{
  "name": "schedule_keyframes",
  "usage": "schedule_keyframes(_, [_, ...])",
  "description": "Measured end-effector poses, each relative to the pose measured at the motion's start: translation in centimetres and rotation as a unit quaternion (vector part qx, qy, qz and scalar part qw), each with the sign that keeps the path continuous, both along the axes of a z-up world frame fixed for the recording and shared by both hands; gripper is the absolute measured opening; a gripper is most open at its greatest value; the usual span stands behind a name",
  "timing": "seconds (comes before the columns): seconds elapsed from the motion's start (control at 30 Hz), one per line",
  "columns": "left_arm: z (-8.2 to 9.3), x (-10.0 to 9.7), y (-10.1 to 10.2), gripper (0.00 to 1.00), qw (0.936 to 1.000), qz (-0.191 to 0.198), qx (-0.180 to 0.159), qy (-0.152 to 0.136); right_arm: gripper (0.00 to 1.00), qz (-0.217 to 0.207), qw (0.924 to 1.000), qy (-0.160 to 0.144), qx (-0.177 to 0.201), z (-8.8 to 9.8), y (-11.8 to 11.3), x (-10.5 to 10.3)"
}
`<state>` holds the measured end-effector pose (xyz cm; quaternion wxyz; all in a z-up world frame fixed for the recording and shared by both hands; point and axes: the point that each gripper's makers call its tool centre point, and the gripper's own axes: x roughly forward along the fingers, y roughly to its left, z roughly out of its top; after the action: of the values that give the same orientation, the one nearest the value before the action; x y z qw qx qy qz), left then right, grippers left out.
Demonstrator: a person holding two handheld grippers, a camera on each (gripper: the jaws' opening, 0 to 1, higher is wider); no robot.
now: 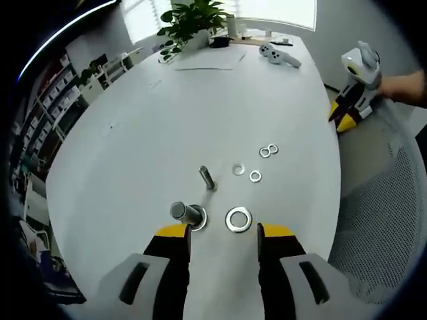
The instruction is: Place the washer onto the threaded stud by aligning its center hole with the stud, sliding it down to the base, and recovering from edge contact or off-axis alignment until the washer reaches the visible bottom stop.
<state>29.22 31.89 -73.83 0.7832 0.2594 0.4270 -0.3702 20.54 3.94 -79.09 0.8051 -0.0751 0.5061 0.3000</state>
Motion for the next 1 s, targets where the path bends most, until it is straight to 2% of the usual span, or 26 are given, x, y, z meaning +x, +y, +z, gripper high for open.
schedule_keyframes(0.4, [-1.7, -0.9, -0.9, 0.39, 0.9997, -0.017, 0.004, 0.017, 0.25, -0.005, 1.0000, 0.004, -0.001, -0.1, -0.1, 0.0])
schedule_keyframes(1.0, [-3.4, -0.7, -1.4, 0.39, 0.9985, -0.032, 0.015, 0.041, 0.24, -0.006, 1.0000, 0.004, 0.000, -0.2, 0.0, 0.0])
